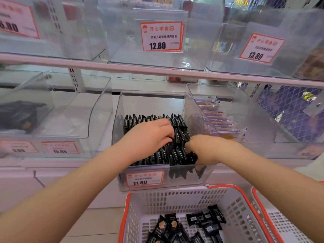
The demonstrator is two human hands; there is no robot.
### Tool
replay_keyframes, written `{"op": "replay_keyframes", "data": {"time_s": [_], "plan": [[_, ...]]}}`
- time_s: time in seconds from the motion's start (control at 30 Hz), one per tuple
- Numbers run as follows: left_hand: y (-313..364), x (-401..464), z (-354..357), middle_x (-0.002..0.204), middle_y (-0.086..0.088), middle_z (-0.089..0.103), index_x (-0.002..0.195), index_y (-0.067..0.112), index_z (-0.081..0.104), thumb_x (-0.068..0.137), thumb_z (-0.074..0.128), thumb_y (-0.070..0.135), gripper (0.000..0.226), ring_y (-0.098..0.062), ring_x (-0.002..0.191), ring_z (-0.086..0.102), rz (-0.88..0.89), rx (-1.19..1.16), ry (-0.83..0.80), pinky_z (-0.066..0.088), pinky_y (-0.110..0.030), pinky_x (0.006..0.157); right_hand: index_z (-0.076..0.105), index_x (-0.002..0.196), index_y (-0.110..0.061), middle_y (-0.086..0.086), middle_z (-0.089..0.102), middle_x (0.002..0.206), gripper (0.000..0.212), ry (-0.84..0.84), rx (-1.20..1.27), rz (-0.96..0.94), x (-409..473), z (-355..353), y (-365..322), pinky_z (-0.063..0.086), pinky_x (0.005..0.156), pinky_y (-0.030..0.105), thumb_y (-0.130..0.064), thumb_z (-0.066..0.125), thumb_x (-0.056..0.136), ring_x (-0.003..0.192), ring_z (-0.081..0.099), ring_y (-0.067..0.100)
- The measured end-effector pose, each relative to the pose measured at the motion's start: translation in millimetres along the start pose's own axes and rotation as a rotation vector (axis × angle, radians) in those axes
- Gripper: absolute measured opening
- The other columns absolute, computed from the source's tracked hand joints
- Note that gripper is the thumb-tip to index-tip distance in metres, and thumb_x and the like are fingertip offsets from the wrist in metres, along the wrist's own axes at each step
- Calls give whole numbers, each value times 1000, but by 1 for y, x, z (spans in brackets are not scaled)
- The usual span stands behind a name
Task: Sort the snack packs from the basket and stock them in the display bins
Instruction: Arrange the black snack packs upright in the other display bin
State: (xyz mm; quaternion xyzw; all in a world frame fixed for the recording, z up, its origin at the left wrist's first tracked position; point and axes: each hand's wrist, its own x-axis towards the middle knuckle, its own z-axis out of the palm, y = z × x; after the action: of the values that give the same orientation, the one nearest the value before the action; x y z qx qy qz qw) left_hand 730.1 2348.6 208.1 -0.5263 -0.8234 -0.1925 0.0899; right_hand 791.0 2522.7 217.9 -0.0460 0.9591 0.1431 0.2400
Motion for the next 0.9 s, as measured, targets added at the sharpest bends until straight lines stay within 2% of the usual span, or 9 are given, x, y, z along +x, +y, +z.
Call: {"op": "replay_keyframes", "data": {"time_s": [0.1,0.27,0.37,0.47,0.53,0.63,0.73,0.8,0.9], "plan": [[3,3,5,113,6,53,108,18,59,95,46,28,21,-16,101,55,-38,94,-96,48,-37,82,53,121,-7,10,57,119,46,-104,-198,-6,8,2,-1,46,80,35,-22,70,80,109,56,29],[0,3,4,106,4,56,100,15,61,93,51,23,15,-16,98,55,-101,33,-98,45,-36,85,49,119,-8,10,58,116,36,93,-279,-38,20,13,4,48,76,39,0,55,84,108,57,30],[0,3,2,102,3,57,98,14,63,91,54,21,14,-17,93,56,-125,-4,-38,45,-35,84,48,123,-10,9,57,115,42,158,37,-64,17,8,7,44,76,32,-7,59,83,105,57,27],[5,1,1,101,1,60,95,12,65,89,57,19,12,-19,88,59,-98,-16,109,49,-37,76,49,126,-16,-5,60,108,43,240,823,-153,2,-2,4,47,73,16,-10,55,84,86,60,8],[10,0,-1,100,0,63,93,10,66,87,61,16,10,-21,84,61,-80,-8,185,51,-37,71,46,127,-25,-10,57,116,47,264,1164,-256,-7,-7,-4,49,81,18,-16,62,84,86,61,4],[13,-3,-8,97,-1,64,90,9,67,85,64,12,7,-21,82,62,-80,-39,234,51,-35,71,43,128,-31,-11,55,121,55,405,1235,-243,-7,-6,-19,48,85,25,-28,68,80,86,60,3],[9,-10,-17,97,9,63,99,14,67,88,60,13,13,-8,89,61,-147,-227,202,49,-25,81,52,121,-26,-10,59,113,36,591,1075,-167,3,-7,-30,46,87,26,-29,61,87,98,58,9],[5,-19,-23,98,14,63,107,17,65,91,56,16,19,-1,91,59,-159,-227,203,46,-20,83,59,114,-24,-9,62,107,24,638,1009,-132,14,-7,-38,43,80,22,-28,56,91,96,56,8],[-8,-37,-27,104,1,65,107,9,64,87,54,13,23,-9,99,57,-223,-98,468,39,-19,89,64,101,-20,-4,65,96,16,657,1027,-4,37,-13,-46,41,62,21,-29,54,92,75,55,9]]}}
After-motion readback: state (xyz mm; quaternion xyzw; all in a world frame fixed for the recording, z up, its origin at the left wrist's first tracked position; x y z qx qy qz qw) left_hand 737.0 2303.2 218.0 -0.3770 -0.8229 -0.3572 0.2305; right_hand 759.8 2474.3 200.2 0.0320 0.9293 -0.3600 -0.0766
